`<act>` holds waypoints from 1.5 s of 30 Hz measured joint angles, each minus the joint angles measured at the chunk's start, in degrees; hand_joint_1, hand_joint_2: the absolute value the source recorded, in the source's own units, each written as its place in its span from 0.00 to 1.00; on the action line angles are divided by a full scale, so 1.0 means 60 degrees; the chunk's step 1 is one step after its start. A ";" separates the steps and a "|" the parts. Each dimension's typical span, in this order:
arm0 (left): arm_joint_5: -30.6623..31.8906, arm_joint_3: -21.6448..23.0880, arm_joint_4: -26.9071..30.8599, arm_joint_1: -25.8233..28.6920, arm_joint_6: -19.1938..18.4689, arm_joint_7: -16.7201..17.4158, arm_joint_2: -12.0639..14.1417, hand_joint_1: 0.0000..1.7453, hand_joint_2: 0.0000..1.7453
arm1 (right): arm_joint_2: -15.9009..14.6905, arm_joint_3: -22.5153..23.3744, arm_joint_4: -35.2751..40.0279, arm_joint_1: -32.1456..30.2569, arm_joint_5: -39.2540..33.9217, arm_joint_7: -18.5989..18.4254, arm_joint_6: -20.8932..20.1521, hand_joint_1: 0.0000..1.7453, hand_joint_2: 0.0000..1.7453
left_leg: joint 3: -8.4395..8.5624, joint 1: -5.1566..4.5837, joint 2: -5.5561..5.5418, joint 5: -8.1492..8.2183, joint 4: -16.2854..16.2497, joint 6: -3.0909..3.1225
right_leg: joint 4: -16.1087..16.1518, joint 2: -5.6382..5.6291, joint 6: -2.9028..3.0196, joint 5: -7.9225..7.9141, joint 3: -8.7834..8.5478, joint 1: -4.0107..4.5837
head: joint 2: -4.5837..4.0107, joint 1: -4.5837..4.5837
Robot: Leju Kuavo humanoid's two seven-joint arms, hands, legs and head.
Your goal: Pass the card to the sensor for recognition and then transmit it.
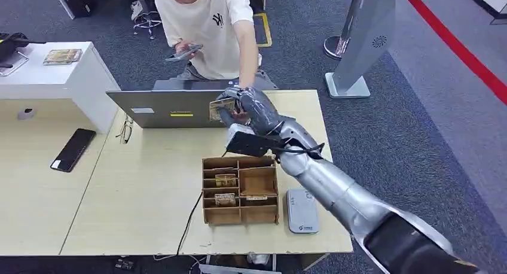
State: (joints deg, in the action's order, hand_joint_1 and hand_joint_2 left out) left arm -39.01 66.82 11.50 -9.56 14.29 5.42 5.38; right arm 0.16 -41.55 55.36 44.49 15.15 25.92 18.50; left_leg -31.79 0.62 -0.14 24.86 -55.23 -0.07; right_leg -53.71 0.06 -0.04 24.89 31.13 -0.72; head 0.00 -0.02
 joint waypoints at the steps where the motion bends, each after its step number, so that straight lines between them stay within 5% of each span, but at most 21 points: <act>1: 0.0040 0.0029 0.0000 -0.0033 -0.0026 0.0029 0.0007 0.00 0.00 | 0.0215 -0.0087 -0.0332 0.0133 0.0215 -0.0011 0.0251 1.00 1.00 | 0.0001 0.0000 0.0001 0.0000 0.0000 0.0000 | -0.0001 0.0000 0.0000 0.0000 0.0001 0.0000 | 0.0000 0.0004; 11: 0.0255 0.0160 0.0000 -0.0167 -0.0076 0.0204 0.0084 0.00 0.00 | 0.1121 -0.0404 -0.2016 0.0733 0.1033 -0.0255 0.1237 1.00 1.00 | -0.0003 -0.0002 -0.0001 0.0000 0.0000 0.0000 | 0.0000 -0.0001 0.0000 0.0000 0.0004 -0.0001 | 0.0000 -0.0003; 13: 0.0321 0.0178 0.0000 -0.0207 -0.0076 0.0229 0.0084 0.00 0.00 | 0.1271 -0.0448 -0.2466 0.0803 0.1267 -0.0335 0.1522 0.77 1.00 | -0.0002 -0.0002 -0.0006 0.0000 0.0000 0.0000 | 0.0001 0.0005 0.0000 0.0000 0.0003 -0.0001 | 0.0000 0.0000; 14: 0.0361 0.0182 0.0000 -0.0217 -0.0073 0.0255 0.0084 0.00 0.00 | 0.1329 -0.0462 -0.2679 0.0810 0.1351 -0.0378 0.1634 0.26 1.00 | -0.0003 -0.0001 -0.0008 0.0000 0.0000 0.0000 | 0.0001 0.0006 0.0000 0.0000 0.0002 -0.0001 | 0.0000 -0.0003; 15: 0.0382 0.0189 0.0000 -0.0219 -0.0069 0.0291 0.0084 0.00 0.00 | 0.1365 -0.0477 -0.2845 0.0810 0.1395 -0.0412 0.1686 0.00 1.00 | -0.0002 -0.0001 -0.0007 0.0000 0.0000 0.0000 | 0.0001 0.0005 0.0001 0.0000 0.0003 -0.0001 | 0.0000 0.0000; 23: 0.0506 0.0200 0.0000 -0.0243 0.0058 0.0397 0.0018 0.00 0.00 | 0.1438 -0.0517 -0.3900 0.0802 0.1559 -0.0699 0.1723 0.00 1.00 | -0.0003 -0.0001 -0.0006 0.0000 -0.0001 0.0000 | 0.0001 0.0003 0.0004 -0.0003 0.0006 -0.0001 | 0.0000 0.0000; 31: 0.0524 0.0200 0.0000 -0.0256 0.0211 0.0397 -0.0142 0.00 0.00 | 0.1438 -0.0481 -0.4079 0.0609 0.1079 -0.0321 0.1551 0.00 1.00 | -0.0002 -0.0001 -0.0003 0.0000 -0.0001 0.0000 | 0.0001 0.0000 0.0004 -0.0003 0.0008 -0.0001 | 0.0000 0.0000; 45: 0.0441 0.0197 0.0000 -0.0151 0.0262 0.0193 -0.0208 0.00 0.00 | 0.1004 0.0477 -0.1898 -0.0899 -0.1260 0.0772 0.0062 0.00 1.00 | -0.0003 -0.0002 -0.0003 0.0001 -0.0001 0.0000 | 0.0003 0.0000 0.0004 -0.0002 0.0012 -0.0001 | 0.0000 0.0000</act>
State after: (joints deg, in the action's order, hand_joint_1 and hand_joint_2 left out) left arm -36.37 68.00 11.50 -10.46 15.87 6.58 4.13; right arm 6.18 -38.69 43.97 39.10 7.59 30.56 18.87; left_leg -31.81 0.61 -0.16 24.86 -55.23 -0.07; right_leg -53.69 0.06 -0.01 24.87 31.21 -0.72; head 0.00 -0.02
